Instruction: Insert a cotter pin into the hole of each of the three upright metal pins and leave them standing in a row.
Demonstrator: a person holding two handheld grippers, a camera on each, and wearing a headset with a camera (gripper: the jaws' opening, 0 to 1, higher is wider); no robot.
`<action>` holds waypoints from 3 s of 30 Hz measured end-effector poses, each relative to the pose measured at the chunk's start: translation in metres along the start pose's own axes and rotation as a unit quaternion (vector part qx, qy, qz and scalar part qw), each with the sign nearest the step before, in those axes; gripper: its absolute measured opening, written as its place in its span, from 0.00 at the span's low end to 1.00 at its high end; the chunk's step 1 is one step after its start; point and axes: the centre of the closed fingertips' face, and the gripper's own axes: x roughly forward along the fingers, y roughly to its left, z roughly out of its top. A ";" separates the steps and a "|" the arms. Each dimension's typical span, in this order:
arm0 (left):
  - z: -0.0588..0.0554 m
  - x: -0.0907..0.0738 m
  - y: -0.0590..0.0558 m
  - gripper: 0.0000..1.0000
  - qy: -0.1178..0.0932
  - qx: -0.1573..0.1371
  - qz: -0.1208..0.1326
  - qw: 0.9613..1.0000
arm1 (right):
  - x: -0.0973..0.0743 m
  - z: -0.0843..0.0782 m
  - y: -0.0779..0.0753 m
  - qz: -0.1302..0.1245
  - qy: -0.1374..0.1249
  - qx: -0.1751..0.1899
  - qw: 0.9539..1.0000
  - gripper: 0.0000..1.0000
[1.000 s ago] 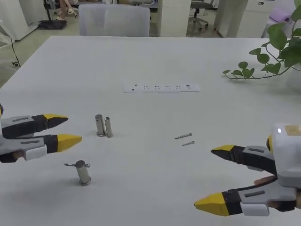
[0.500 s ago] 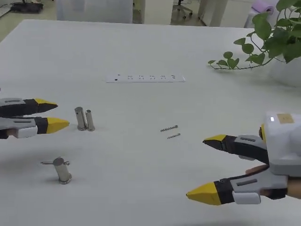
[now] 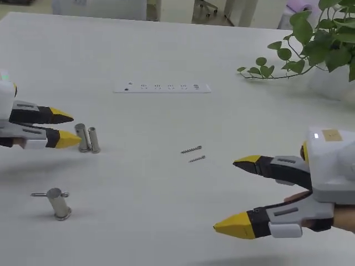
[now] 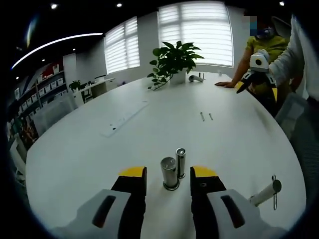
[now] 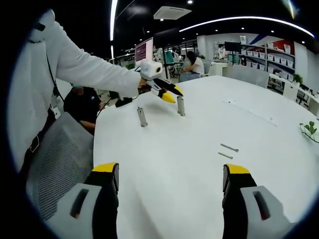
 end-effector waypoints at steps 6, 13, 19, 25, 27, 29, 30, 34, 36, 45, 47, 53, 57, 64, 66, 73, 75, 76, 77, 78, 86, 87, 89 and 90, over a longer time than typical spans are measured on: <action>0.000 0.010 0.001 0.28 0.015 0.021 -0.016 1.000 | -0.001 0.001 0.002 -0.001 -0.001 0.002 1.000 0.88; -0.001 0.015 -0.003 0.20 0.029 0.040 -0.035 0.998 | -0.004 0.002 0.001 -0.005 -0.001 0.005 1.000 0.87; -0.003 0.015 -0.003 0.13 0.031 0.046 -0.034 0.998 | -0.005 0.002 -0.002 -0.008 -0.003 0.008 1.000 0.87; -0.004 0.013 -0.004 0.11 0.030 0.032 -0.037 0.998 | -0.005 0.000 -0.002 -0.008 -0.001 0.008 1.000 0.87; -0.004 0.012 -0.005 0.11 0.031 0.027 -0.036 0.999 | -0.005 0.002 -0.001 -0.008 -0.002 0.007 1.000 0.87; -0.005 0.009 -0.007 0.11 0.033 0.027 -0.034 0.998 | -0.005 0.002 -0.002 -0.008 -0.004 0.007 1.000 0.87; -0.006 0.008 -0.009 0.11 0.033 0.027 -0.033 0.999 | -0.006 0.003 -0.002 -0.008 -0.005 0.007 1.000 0.87; -0.008 0.002 -0.013 0.10 0.029 0.011 -0.024 0.999 | -0.006 0.003 0.000 -0.008 -0.006 0.005 1.000 0.87; -0.009 0.000 -0.016 0.10 0.028 0.009 -0.022 0.999 | -0.006 0.003 0.001 -0.006 -0.005 0.004 1.000 0.87; -0.010 -0.006 -0.029 0.10 0.020 -0.026 -0.014 0.999 | -0.003 0.007 0.004 0.000 -0.010 -0.001 1.000 0.86; -0.009 -0.006 -0.033 0.10 0.020 -0.030 -0.017 0.999 | -0.002 0.008 0.004 0.001 -0.010 -0.001 1.000 0.86; 0.005 -0.005 -0.045 0.09 0.011 -0.036 -0.028 0.999 | 0.000 0.009 0.004 0.003 -0.012 -0.002 1.000 0.86; 0.016 -0.005 -0.058 0.10 0.008 -0.033 -0.039 0.999 | 0.000 0.012 0.005 0.003 -0.016 -0.002 1.000 0.86; 0.033 -0.008 -0.082 0.10 0.006 -0.022 -0.050 0.998 | -0.003 0.014 0.007 0.004 -0.024 -0.007 1.000 0.86; 0.038 -0.009 -0.091 0.10 0.005 -0.017 -0.053 0.998 | -0.003 0.015 0.008 0.005 -0.025 -0.008 1.000 0.86; 0.049 -0.008 -0.121 0.10 0.010 -0.005 -0.063 0.998 | -0.004 0.018 0.015 0.008 -0.035 -0.013 0.999 0.86; 0.052 -0.008 -0.130 0.10 0.011 -0.001 -0.068 0.998 | -0.004 0.020 0.017 0.008 -0.038 -0.015 0.999 0.86; 0.054 -0.008 -0.137 0.10 0.009 0.002 -0.073 0.997 | -0.005 0.020 0.018 0.008 -0.040 -0.015 0.999 0.86; 0.055 -0.007 -0.142 0.10 0.009 0.003 -0.076 0.997 | -0.005 0.021 0.019 0.008 -0.042 -0.016 0.999 0.86; 0.056 -0.006 -0.149 0.10 0.011 0.008 -0.082 0.997 | -0.006 0.021 0.020 0.008 -0.043 -0.016 0.999 0.86; 0.057 0.001 -0.198 0.10 0.017 0.042 -0.132 0.990 | -0.008 0.021 0.024 0.010 -0.047 -0.017 0.999 0.86; 0.056 0.002 -0.203 0.10 0.019 0.044 -0.137 0.989 | -0.010 0.020 0.025 0.010 -0.047 -0.017 0.999 0.86; 0.053 0.005 -0.214 0.10 0.022 0.051 -0.151 0.987 | -0.011 0.020 0.026 0.011 -0.047 -0.017 0.999 0.85; 0.052 0.007 -0.219 0.10 0.024 0.051 -0.156 0.986 | -0.011 0.020 0.026 0.011 -0.047 -0.017 0.999 0.85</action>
